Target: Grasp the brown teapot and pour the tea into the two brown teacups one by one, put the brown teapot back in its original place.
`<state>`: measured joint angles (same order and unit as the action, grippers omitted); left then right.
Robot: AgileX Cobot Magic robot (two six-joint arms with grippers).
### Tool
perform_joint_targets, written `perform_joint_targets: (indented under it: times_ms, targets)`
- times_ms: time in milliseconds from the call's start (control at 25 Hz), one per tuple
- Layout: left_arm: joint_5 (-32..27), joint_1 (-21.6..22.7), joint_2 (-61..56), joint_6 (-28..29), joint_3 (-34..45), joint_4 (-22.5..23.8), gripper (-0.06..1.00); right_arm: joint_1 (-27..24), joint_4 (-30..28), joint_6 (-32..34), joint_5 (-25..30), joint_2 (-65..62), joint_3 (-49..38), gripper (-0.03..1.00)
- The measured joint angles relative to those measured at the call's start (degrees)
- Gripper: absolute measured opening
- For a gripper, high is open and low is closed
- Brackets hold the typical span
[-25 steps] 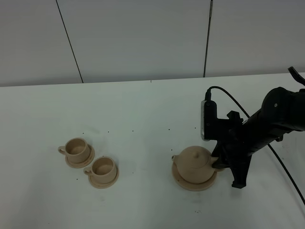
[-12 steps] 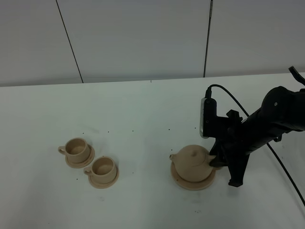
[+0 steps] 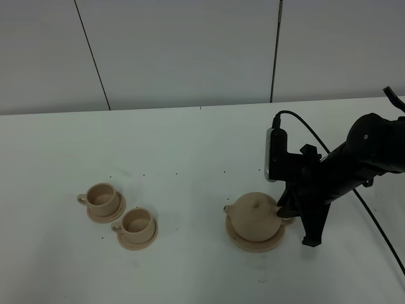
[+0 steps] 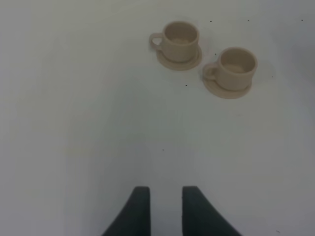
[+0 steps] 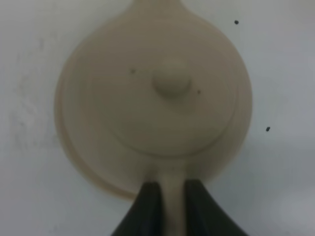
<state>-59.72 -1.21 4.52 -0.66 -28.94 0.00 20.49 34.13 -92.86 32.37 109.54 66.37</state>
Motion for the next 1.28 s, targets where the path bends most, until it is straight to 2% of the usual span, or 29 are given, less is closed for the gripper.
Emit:
perform_joint_targets:
  times_ms: [920,1280]
  targets:
    - [0.00,0.00,0.00,0.00,0.00,0.00,0.23,0.38,0.65,1.53,-0.43,0.04,0.00,0.10]
    - [0.00,0.00,0.00,0.00,0.00,0.00,0.23,0.15,0.90,4.50,0.00,0.04,0.00,0.10]
